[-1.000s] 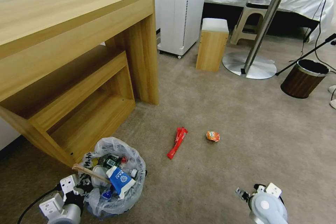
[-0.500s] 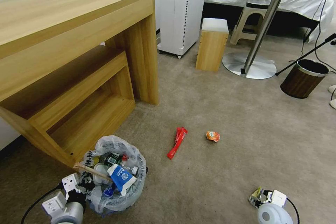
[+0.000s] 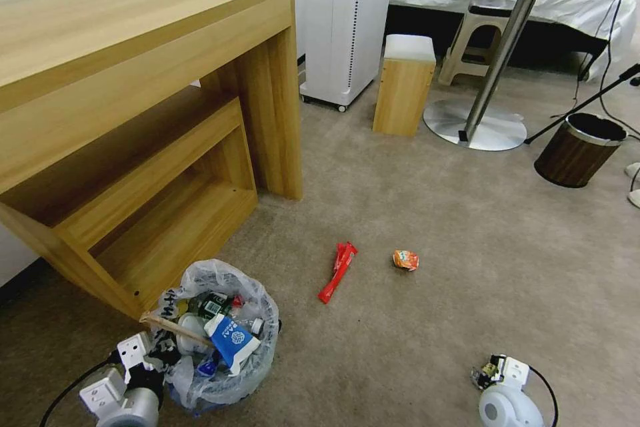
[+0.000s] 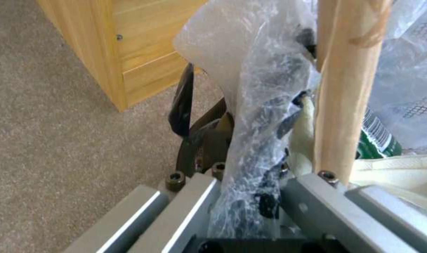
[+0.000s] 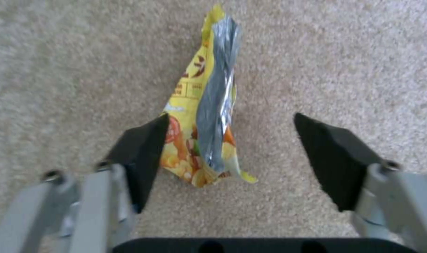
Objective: Pick up the trash bin and place the garbage on the floor into it.
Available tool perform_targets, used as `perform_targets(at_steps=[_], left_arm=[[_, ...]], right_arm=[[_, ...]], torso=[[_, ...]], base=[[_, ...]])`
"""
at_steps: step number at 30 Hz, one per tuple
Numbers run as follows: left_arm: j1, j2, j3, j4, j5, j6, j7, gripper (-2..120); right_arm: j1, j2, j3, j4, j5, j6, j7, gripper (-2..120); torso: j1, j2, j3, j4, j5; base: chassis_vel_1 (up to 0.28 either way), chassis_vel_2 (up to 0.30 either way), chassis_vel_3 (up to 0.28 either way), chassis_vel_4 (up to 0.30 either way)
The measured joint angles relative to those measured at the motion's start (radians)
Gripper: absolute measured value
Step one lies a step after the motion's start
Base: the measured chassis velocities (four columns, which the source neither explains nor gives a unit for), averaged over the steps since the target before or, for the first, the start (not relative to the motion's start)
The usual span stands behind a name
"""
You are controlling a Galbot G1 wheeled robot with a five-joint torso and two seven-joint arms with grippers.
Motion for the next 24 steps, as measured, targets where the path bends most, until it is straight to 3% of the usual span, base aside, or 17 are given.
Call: perform_targets(at_steps=[3,5,7,10,15,18,24], left_arm=[[0.002,0.002,-0.001,-0.003,-0.001,0.0,0.0,0],[0.003,0.005,-0.003,-0.005,-0.004,-0.001,0.001,0],[0.003,0.005,-0.003,-0.005,-0.004,-0.001,0.001,0],[-0.001,0.006,0.001,-0.002,-0.007,-0.003,0.001,0],[-0.006,0.011,0.001,-0.001,-0.012,-0.003,0.001,0],[-0.009,0.016,-0.001,0.003,-0.02,-0.003,0.001,0],[-0.017,0.021,-0.001,0.01,-0.025,-0.002,-0.001,0]], right_arm=[[0.004,0.005,-0.007,-0.014,-0.011,0.009,-0.003,61],[0.005,0.009,-0.013,-0.018,-0.021,0.017,-0.005,50],[0.005,0.01,-0.013,-0.018,-0.022,0.018,-0.005,48],[0.005,0.011,-0.013,-0.023,-0.032,0.024,-0.008,30],[0.006,0.013,-0.013,-0.027,-0.042,0.029,-0.014,18],[0.005,0.014,-0.013,-0.031,-0.057,0.045,-0.028,3],[-0.002,0.009,-0.009,-0.018,-0.079,0.102,-0.076,0]], torso=[[0.0,0.0,0.0,0.0,0.0],[0.0,0.0,0.0,0.0,0.0],[0.0,0.0,0.0,0.0,0.0],[0.0,0.0,0.0,0.0,-0.0001],[0.0,0.0,0.0,0.0,0.0],[0.0,0.0,0.0,0.0,0.0],[0.0,0.0,0.0,0.0,0.0]], base=[[0.0,0.0,0.0,0.0],[0.0,0.0,0.0,0.0],[0.0,0.0,0.0,0.0],[0.0,0.0,0.0,0.0],[0.0,0.0,0.0,0.0],[0.0,0.0,0.0,0.0],[0.0,0.0,0.0,0.0]])
